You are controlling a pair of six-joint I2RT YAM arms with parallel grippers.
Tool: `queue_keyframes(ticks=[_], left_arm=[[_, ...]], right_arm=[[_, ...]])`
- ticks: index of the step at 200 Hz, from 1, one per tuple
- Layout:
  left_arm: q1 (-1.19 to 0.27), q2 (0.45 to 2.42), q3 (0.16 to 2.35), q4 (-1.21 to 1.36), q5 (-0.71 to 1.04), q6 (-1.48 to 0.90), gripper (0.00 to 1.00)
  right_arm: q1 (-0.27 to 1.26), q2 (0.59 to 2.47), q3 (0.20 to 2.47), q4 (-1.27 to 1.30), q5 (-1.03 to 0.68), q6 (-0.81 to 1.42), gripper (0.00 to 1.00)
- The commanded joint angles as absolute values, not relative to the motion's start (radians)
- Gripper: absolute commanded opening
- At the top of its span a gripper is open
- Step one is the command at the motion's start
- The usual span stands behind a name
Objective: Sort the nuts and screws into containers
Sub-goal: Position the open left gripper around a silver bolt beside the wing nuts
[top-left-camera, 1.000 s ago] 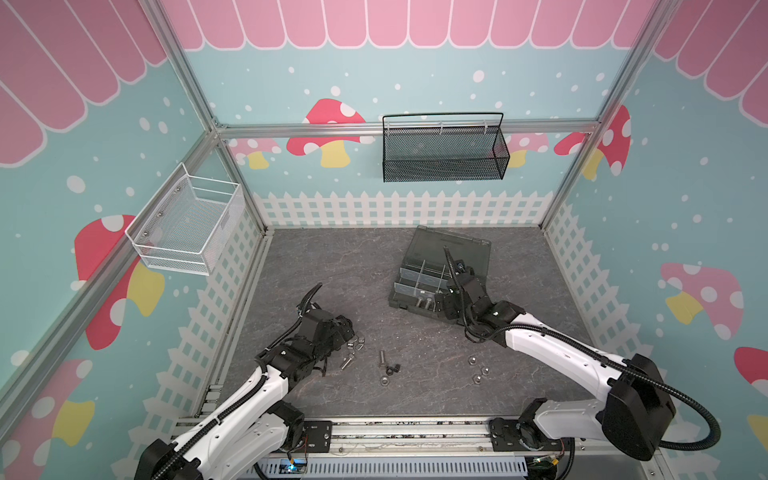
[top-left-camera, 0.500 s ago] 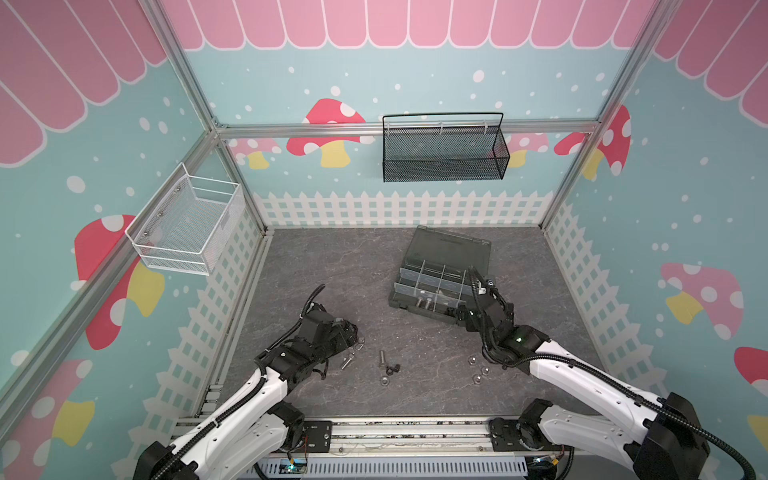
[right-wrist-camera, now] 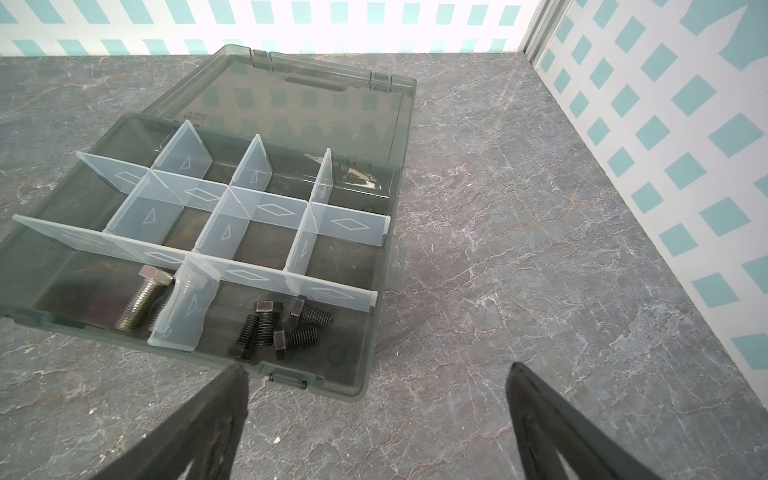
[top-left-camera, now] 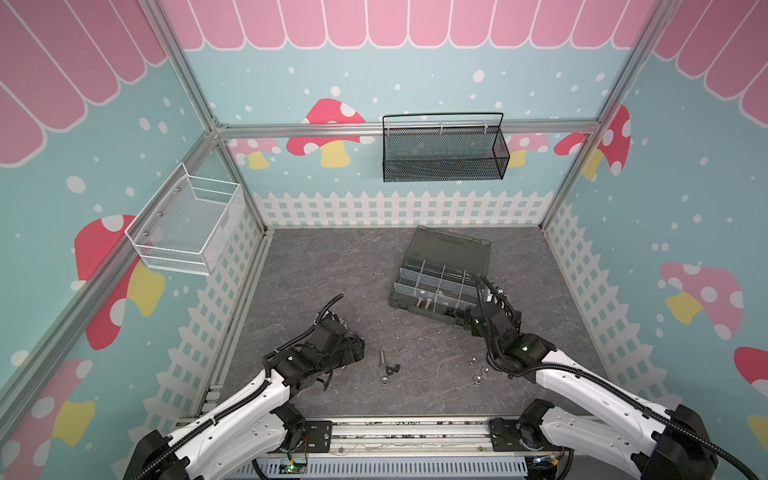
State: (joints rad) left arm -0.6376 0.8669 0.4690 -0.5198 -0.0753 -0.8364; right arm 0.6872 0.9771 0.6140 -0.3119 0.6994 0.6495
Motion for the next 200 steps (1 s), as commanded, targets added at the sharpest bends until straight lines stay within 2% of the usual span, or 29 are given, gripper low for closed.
queue_keyframes(ticks=[1,93,150,200], left_arm=[[-0.665,0.877,0.454,-0.551,-0.114,-0.836,0.82],[-0.697,0.928,0.423,-0.567,-0.197,-0.867,0.68],[-0.697,1.020,0.451,-0.559,-0.223,-0.843,0.53],[-0.698,1.069,0.456,-0.546,-0.214,-0.822,0.52]], right_arm=[[0.686,0.946,0.596,-0.290,0.710,0.679,0.98],[0.686,0.910,0.577,-0.257,0.698,0.670,0.98],[0.686,0.908,0.584,-0.258,0.703,0.668,0.98],[0.686,0.906,0.586,-0.258,0.706,0.669,0.98]])
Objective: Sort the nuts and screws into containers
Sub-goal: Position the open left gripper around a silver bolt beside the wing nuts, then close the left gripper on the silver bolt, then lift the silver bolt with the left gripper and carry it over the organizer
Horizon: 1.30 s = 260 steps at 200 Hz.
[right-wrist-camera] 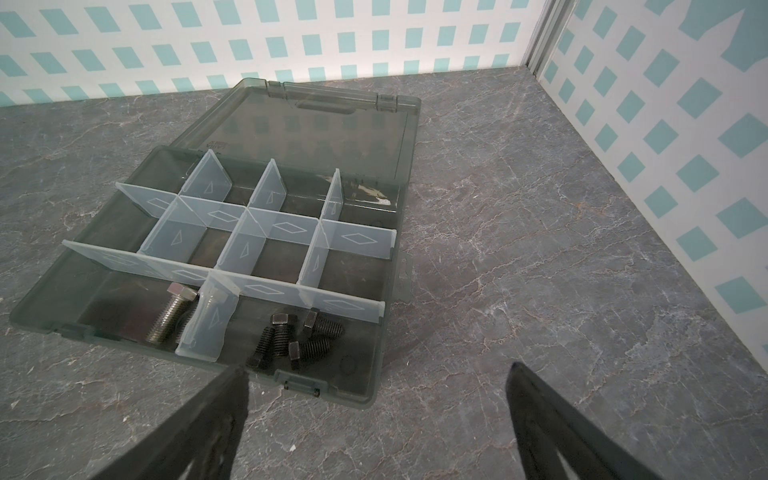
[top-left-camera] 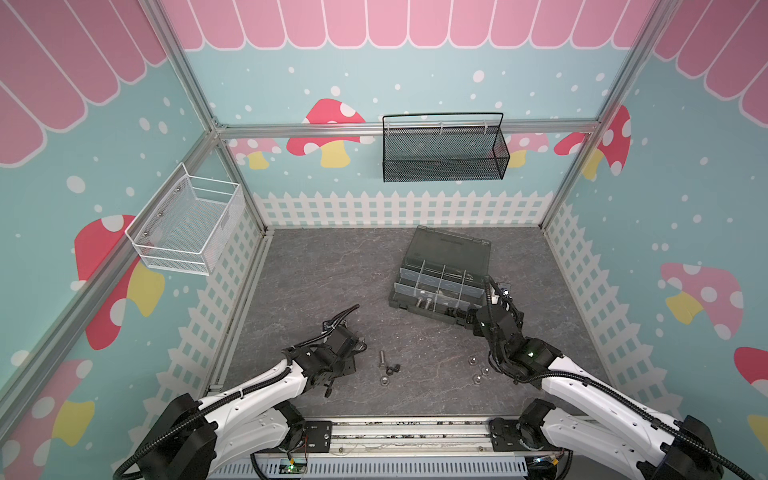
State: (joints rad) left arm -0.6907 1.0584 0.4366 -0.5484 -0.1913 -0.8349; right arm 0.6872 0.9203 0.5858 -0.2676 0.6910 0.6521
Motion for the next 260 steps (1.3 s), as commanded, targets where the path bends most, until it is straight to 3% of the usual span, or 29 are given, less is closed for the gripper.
queue_keyframes(ticks=[1,69,186,260], left_arm=[[-0.699,1.069,0.456,-0.546,-0.214,-0.822,0.52],[-0.698,1.140,0.467,-0.511,-0.229,-0.836,0.48],[-0.698,1.148,0.464,-0.486,-0.189,-0.877,0.15],[-0.697,1.038,0.499,-0.539,-0.206,-0.888,0.03]], right_arm=[[0.686,0.905,0.587,-0.258,0.707,0.669,0.98],[0.686,0.874,0.574,-0.264,0.715,0.671,0.98],[0.686,0.832,0.568,-0.266,0.720,0.668,0.98],[0.686,0.843,0.580,-0.266,0.700,0.659,0.98]])
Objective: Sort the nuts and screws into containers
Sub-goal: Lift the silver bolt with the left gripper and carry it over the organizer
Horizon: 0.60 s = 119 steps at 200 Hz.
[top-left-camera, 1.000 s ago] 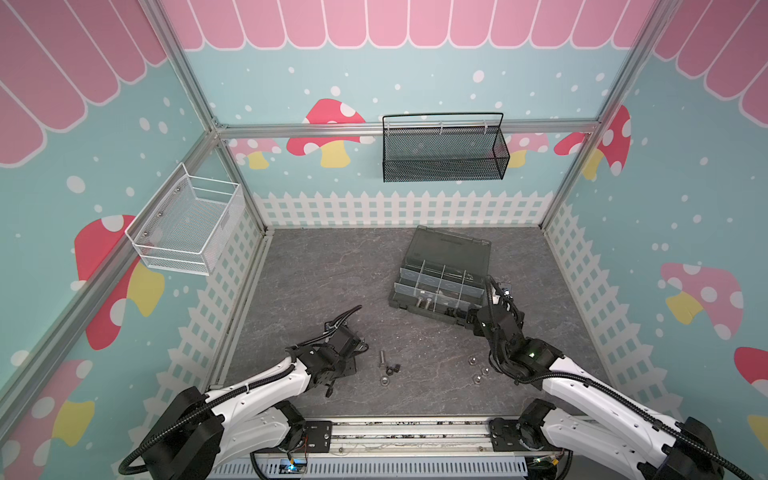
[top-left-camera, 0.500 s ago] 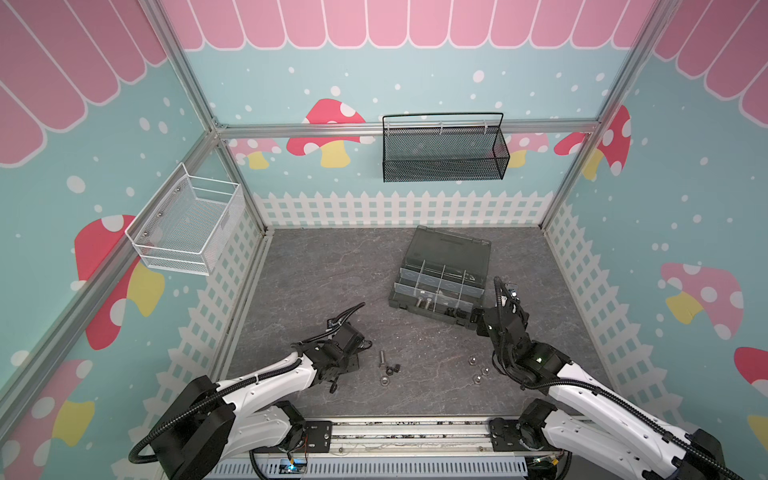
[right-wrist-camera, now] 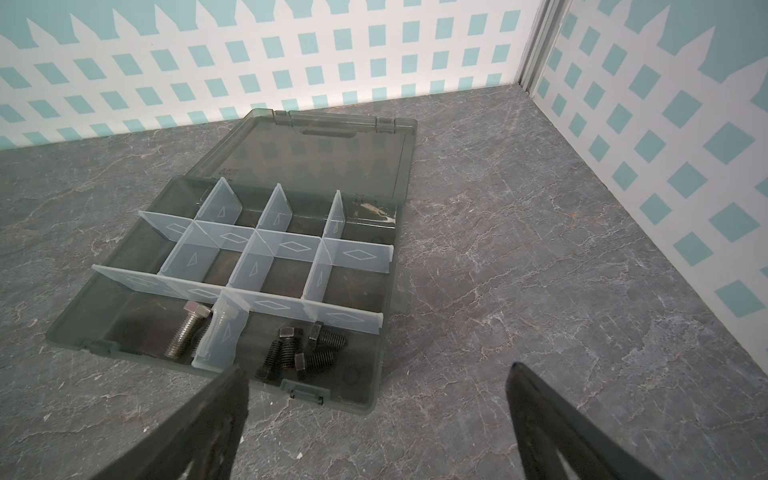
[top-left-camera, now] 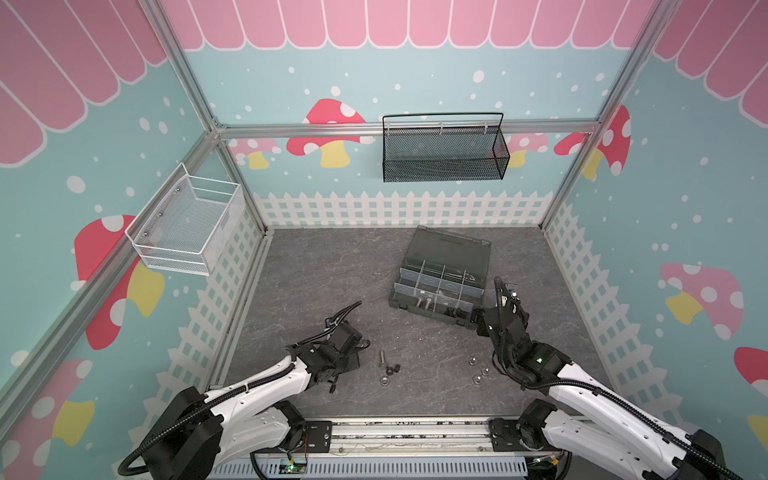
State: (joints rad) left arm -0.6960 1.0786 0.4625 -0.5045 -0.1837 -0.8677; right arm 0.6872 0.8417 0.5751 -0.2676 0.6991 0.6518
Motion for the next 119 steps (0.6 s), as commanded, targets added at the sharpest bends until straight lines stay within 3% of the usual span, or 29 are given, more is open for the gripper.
queue_keyframes(ticks=[1,80,119], left_arm=[[-0.697,1.037,0.500,-0.540,-0.207,-0.888,0.03],[-0.674,0.960,0.559,-0.451,-0.262,-0.836,0.00],[-0.613,1.047,0.628,-0.295,-0.158,-0.756,0.00]], right_arm=[[0.686,0.843,0.580,-0.266,0.700,0.660,0.98],[0.686,0.873,0.579,-0.264,0.686,0.670,0.98],[0.686,0.900,0.602,-0.270,0.675,0.658,0.98]])
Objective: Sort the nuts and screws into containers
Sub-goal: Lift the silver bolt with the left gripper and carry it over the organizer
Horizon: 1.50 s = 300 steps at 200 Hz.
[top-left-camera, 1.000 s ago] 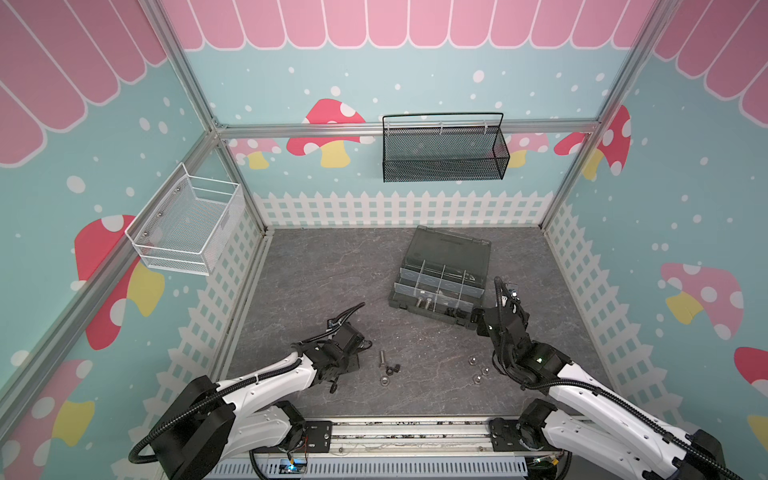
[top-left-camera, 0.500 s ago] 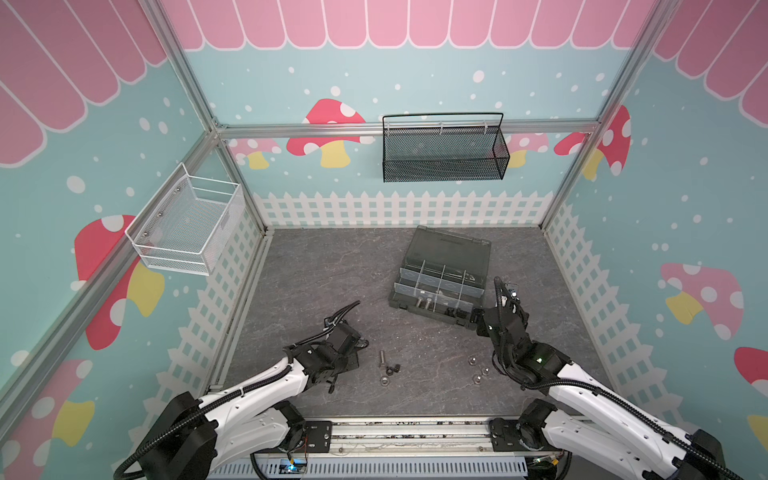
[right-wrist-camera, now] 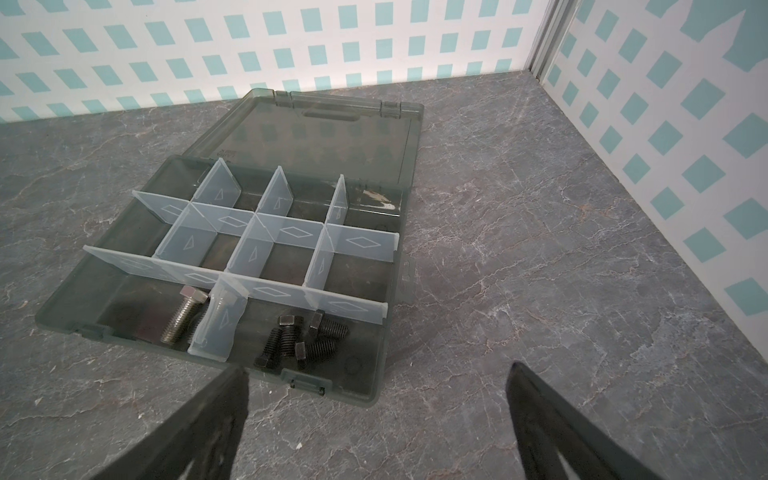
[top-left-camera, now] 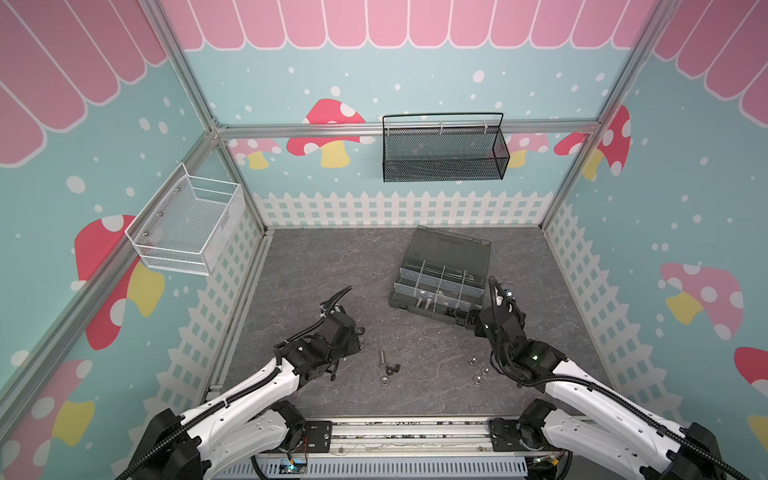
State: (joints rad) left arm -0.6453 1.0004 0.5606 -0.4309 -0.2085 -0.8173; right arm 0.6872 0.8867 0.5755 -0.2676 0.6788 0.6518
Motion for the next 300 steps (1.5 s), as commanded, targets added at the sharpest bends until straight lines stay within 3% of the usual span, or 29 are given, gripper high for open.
queue_keyframes(ticks=[1,68,153,300], left_arm=[[-0.611,1.050,0.631,-0.291,-0.154,-0.754,0.00],[-0.593,1.339,0.809,-0.013,0.030,-0.620,0.00],[-0.599,1.681,1.071,-0.028,0.143,-0.607,0.00],[-0.619,1.833,1.132,-0.014,0.136,-0.704,0.00]], right_arm=[[0.686,0.900,0.603,-0.270,0.675,0.658,0.98],[0.686,0.919,0.621,-0.274,0.651,0.666,0.98],[0.685,0.958,0.652,-0.304,0.632,0.685,0.98],[0.686,1.005,0.684,-0.335,0.612,0.702,0.98]])
